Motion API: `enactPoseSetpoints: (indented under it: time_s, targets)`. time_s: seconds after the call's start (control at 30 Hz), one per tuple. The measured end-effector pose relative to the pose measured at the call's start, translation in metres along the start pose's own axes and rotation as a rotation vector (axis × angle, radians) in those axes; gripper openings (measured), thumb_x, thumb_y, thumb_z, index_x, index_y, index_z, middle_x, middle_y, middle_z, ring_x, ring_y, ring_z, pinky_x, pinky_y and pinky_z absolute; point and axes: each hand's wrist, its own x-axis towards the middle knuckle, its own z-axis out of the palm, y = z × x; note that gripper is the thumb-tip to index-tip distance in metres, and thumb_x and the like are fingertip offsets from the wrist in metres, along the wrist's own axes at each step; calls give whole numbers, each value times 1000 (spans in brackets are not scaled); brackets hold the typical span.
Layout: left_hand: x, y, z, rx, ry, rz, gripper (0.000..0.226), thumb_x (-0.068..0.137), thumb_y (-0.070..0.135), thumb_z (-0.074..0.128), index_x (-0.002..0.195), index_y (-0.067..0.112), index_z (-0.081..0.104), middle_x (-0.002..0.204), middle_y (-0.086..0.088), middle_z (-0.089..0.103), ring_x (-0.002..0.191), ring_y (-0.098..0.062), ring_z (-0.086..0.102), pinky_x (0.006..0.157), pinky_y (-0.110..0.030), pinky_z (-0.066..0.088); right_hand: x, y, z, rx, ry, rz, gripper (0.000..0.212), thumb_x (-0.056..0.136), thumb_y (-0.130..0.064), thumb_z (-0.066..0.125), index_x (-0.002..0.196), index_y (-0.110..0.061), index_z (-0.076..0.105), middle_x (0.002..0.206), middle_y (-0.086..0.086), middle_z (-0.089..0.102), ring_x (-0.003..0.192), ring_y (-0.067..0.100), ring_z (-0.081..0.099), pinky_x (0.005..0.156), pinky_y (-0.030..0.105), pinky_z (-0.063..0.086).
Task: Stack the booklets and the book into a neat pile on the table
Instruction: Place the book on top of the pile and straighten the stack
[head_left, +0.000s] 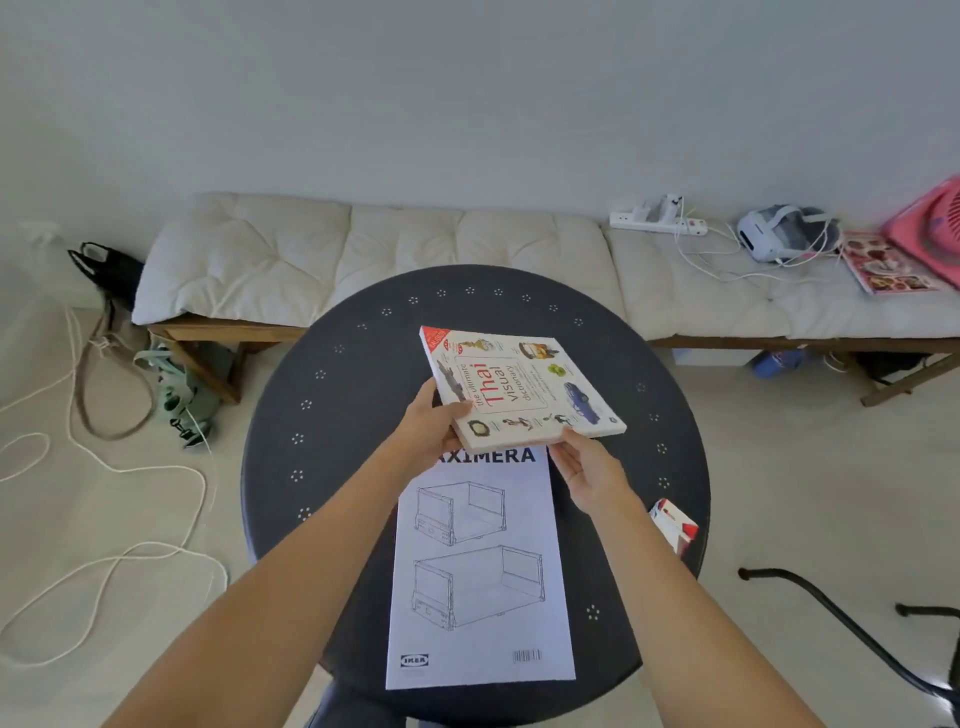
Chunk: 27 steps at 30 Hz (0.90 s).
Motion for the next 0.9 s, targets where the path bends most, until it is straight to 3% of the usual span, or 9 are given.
enactPoseSetpoints:
  time_s: [0.1, 0.27, 0.37, 0.43, 0.53, 0.6, 0.7, 0.8, 0.9]
  targets:
    - [-19, 5, -36, 26, -75, -20, 41, 94, 3, 53, 128, 24, 47, 121, -4, 65, 110, -28, 63, 84, -46, 58, -3, -8, -14, -6, -6, -2, 30, 88, -2, 63, 118, -3, 60, 113, 11, 68, 91, 16, 67, 67, 23, 60]
    - [-39, 5, -95, 109, -237, -37, 50, 92, 9, 57, 136, 27, 44, 127, -8, 65, 116, -30, 63, 94, -49, 52, -15, -8, -29, -185, -125, 76, 28, 91, -5, 58, 119, -4, 60, 102, 12, 70, 92, 21, 67, 57, 25, 60]
    - [-50, 13, -120, 101, -388, -95, 73, 75, 15, 76, 139, 27, 43, 133, -12, 60, 115, -32, 63, 85, -45, 58, -21, -3, -33, -347, -211, 118, 27, 90, -11, 58, 117, -8, 63, 106, 13, 72, 98, 28, 67, 75, 39, 58]
    - [-58, 18, -127, 107, -473, -136, 66, 79, 13, 70, 138, 27, 45, 133, -15, 59, 110, -32, 65, 79, -42, 60, -24, 2, -34, -389, -288, 125, 33, 91, -13, 57, 122, -6, 61, 114, 15, 70, 107, 32, 65, 89, 45, 52]
    - [-64, 18, -127, 150, -511, -147, 51, 86, 12, 58, 134, 27, 49, 131, -15, 61, 112, -33, 64, 79, -42, 59, -30, 10, -33, -400, -370, 152, 31, 91, -12, 56, 121, -8, 61, 120, 16, 69, 111, 34, 64, 90, 46, 51]
    - [-64, 15, -124, 152, -431, -124, 51, 84, 17, 63, 133, 22, 51, 129, -15, 62, 111, -32, 64, 80, -39, 60, -30, 15, -35, -370, -344, 156, 29, 90, -11, 59, 119, -9, 62, 120, 17, 69, 111, 34, 65, 94, 48, 50]
    - [-65, -4, -117, 21, -118, -40, 39, 90, 15, 59, 127, 7, 57, 117, -13, 69, 98, -23, 70, 79, -30, 61, -32, 25, -44, -295, -274, 132, 40, 87, -10, 63, 127, -8, 59, 119, 16, 69, 113, 33, 64, 102, 49, 46]
    - [-63, -29, -102, -104, 83, -4, 33, 92, 9, 55, 122, -3, 58, 114, -13, 69, 106, -26, 67, 88, -32, 56, -40, 35, -50, -233, -185, 86, 42, 86, -7, 66, 127, -8, 58, 107, 12, 74, 102, 27, 68, 92, 43, 53]
    - [-65, -45, -78, -305, 217, 20, 21, 92, 10, 57, 112, 4, 56, 102, -11, 70, 94, -25, 67, 88, -37, 54, -45, 44, -55, -186, -163, 65, 39, 86, -6, 65, 124, -11, 59, 100, 8, 75, 95, 24, 70, 73, 38, 59]
